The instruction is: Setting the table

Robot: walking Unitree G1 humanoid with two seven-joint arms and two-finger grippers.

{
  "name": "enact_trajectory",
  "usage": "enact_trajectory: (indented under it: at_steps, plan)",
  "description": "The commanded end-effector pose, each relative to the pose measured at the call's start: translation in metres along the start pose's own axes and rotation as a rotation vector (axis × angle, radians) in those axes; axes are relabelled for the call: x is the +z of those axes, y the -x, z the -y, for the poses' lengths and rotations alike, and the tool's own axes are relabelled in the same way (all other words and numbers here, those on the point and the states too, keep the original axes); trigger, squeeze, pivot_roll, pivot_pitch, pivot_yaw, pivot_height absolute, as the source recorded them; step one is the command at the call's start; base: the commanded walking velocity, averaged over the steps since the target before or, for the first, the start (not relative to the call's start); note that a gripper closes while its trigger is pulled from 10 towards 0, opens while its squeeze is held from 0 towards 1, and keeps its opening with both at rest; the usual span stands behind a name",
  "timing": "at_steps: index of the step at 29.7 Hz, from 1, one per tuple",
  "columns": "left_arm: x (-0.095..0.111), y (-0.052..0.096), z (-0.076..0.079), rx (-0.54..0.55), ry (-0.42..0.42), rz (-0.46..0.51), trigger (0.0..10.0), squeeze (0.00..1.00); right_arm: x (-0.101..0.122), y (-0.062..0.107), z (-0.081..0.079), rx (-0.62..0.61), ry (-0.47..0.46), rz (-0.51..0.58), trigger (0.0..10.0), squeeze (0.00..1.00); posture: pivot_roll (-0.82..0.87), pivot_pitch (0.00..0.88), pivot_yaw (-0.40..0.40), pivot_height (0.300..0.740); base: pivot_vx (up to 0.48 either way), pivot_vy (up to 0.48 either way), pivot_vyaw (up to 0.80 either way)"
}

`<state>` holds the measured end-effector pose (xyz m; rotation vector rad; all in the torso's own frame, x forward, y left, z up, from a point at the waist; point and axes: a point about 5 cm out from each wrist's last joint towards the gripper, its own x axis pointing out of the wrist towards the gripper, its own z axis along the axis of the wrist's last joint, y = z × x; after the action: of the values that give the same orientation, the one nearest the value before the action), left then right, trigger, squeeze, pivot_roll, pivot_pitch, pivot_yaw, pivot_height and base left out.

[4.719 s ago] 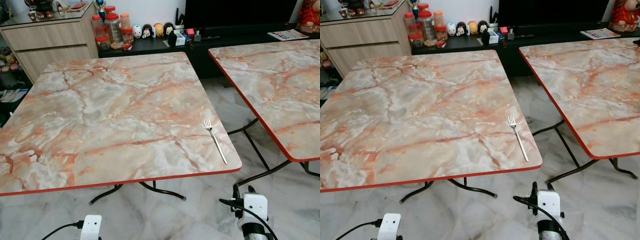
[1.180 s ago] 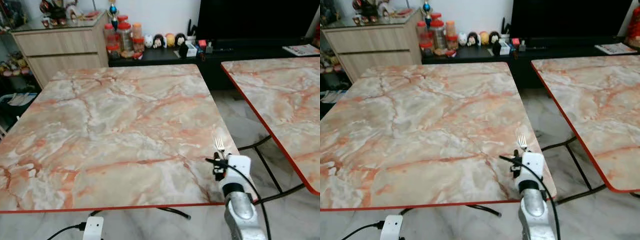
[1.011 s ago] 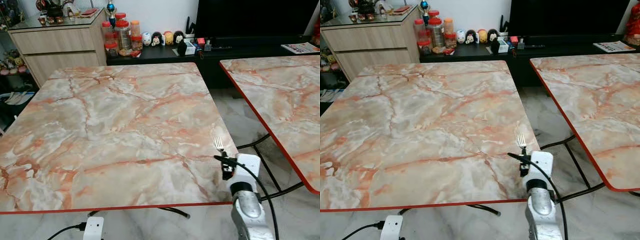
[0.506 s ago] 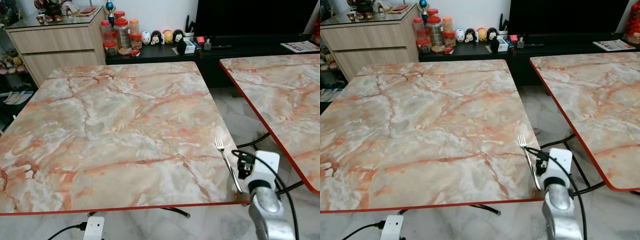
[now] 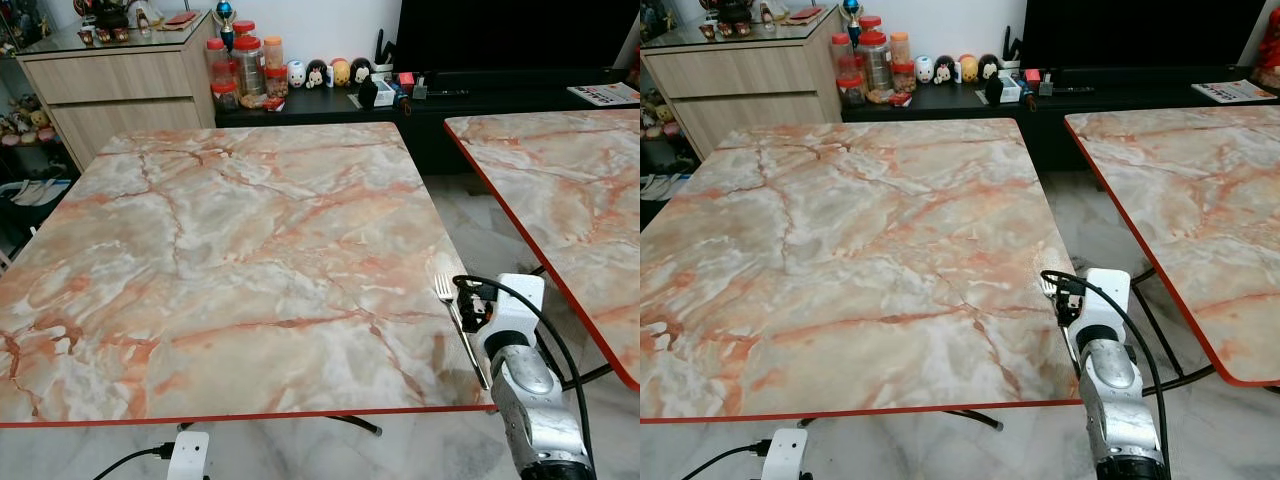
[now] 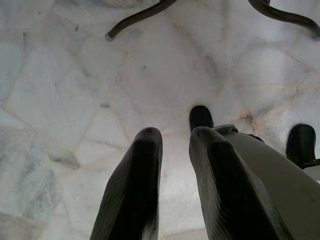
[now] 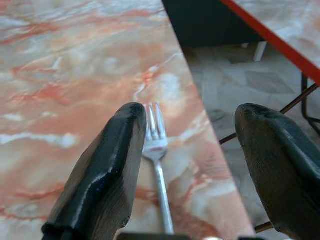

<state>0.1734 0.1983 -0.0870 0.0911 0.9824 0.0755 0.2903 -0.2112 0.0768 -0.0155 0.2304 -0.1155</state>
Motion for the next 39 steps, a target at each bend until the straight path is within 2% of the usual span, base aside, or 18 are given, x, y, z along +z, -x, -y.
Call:
enact_trajectory:
  at_steps: [1,14,24,28,39]
  plan:
    - [-0.001,0.000,-0.004,0.008,0.004,-0.007,10.0,0.00,-0.005,0.001,-0.001,0.009,-0.005,-0.029,10.0,0.00,-0.06,0.000,0.030,0.740,0.000,0.000,0.00]
    - [0.000,0.000,-0.003,0.004,0.002,-0.006,10.0,0.00,-0.019,0.004,-0.002,0.032,-0.008,-0.083,10.0,0.00,-0.06,0.000,0.032,0.740,0.000,0.000,0.00]
    - [-0.001,0.000,-0.003,0.004,0.001,-0.009,10.0,0.00,-0.023,-0.010,-0.012,0.068,-0.014,-0.111,10.0,0.00,-0.06,0.000,0.034,0.740,0.000,0.000,0.00]
    - [-0.001,0.000,-0.003,0.007,0.004,-0.008,10.0,0.00,-0.023,-0.014,-0.023,0.095,-0.015,-0.111,10.0,0.00,-0.05,0.000,0.029,0.740,0.000,0.000,0.00]
    - [-0.002,0.000,-0.003,0.006,0.009,-0.011,10.0,0.00,-0.023,-0.014,-0.022,0.084,-0.025,-0.096,10.0,0.00,-0.05,0.000,0.027,0.740,0.000,0.000,0.00]
